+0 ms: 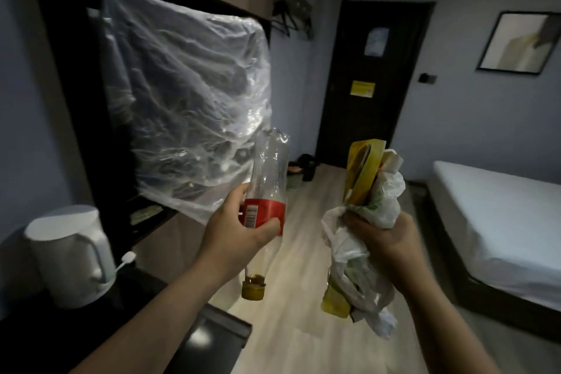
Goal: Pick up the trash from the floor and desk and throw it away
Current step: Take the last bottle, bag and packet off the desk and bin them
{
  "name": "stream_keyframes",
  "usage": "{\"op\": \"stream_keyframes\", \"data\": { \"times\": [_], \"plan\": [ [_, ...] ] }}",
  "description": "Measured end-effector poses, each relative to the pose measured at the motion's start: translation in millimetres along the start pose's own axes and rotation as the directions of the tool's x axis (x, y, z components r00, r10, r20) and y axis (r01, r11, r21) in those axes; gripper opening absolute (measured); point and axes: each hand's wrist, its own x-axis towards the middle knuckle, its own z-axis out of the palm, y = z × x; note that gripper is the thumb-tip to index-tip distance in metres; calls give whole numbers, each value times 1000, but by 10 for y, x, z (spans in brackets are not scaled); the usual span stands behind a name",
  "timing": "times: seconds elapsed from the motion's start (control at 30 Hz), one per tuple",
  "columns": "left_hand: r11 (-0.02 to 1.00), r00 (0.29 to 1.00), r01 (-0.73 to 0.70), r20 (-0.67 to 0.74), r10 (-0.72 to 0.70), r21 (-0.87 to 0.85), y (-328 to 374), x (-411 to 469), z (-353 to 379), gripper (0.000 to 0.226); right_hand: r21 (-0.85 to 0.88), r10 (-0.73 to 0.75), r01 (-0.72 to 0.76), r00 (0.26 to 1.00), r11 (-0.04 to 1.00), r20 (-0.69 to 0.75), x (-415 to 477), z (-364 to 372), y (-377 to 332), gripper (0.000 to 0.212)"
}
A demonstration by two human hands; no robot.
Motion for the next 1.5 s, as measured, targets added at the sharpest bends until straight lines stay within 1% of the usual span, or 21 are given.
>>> {"op": "stream_keyframes", "data": {
  "times": [0.13, 0.23, 0.27, 0.3, 0.37, 0.43, 0.53, 0.6, 0.73, 0.8, 0.9, 1.13, 1.27, 1.4, 1.5],
  "plan": [
    [998, 996, -54, 71, 57, -44, 189, 187, 556, 79, -18, -4, 2, 996, 1000, -87, 188, -516, 64, 17],
    [992, 987, -90, 122, 100, -91, 332, 355, 921, 59, -72, -29, 18, 989, 997, -145, 403, -790, 149, 20],
    [989, 985, -94, 133, 109, -112, 365, 425, 1032, 57, -92, -40, 26, 987, 995, -157, 476, -862, 189, 22],
    [987, 983, -99, 143, 117, -127, 383, 500, 1142, 60, -115, -54, 34, 985, 993, -167, 552, -926, 235, 23],
    [986, 976, -122, 166, 141, -118, 372, 675, 1339, 76, -155, -73, 45, 980, 987, -183, 699, -1028, 337, 23],
    [984, 969, -142, 187, 160, -107, 328, 887, 1507, 80, -144, -82, 54, 977, 988, -198, 864, -1096, 448, 24],
    [980, 962, -166, 201, 186, -113, 225, 1295, 1705, 82, -96, -87, 68, 974, 993, -207, 1198, -1123, 616, 26],
    [977, 961, -181, 194, 199, -110, 181, 1601, 1797, 81, -85, -95, 78, 971, 993, -219, 1468, -1102, 722, 23],
    [972, 951, -195, 218, 221, -135, 140, 2262, 1927, 75, -51, -76, 66, 968, 996, -239, 2035, -1025, 877, 20],
    [971, 944, -195, 241, 225, -140, 117, 2563, 1988, 74, -27, -64, 59, 965, 998, -252, 2299, -971, 962, 21],
    [965, 941, -209, 238, 242, -156, 28, 2965, 2095, 72, -2, -54, 55, 965, 998, -255, 2687, -887, 1122, 26],
    [973, 948, -182, 237, 211, -139, -301, 3763, 2387, 64, 7, -59, 62, 969, 998, -241, 3519, -761, 1537, 18],
    [978, 954, -173, 229, 196, -115, -450, 4221, 2630, 64, 17, -52, 58, 971, 998, -235, 4053, -719, 1876, 18],
    [984, 963, -164, 206, 174, -65, -581, 4763, 2955, 60, 18, -47, 52, 974, 998, -220, 4665, -752, 2234, 20],
    [986, 967, -164, 192, 169, -43, -553, 5187, 3263, 54, 48, -13, 24, 976, 999, -216, 5172, -825, 2481, 15]
  ]
}}
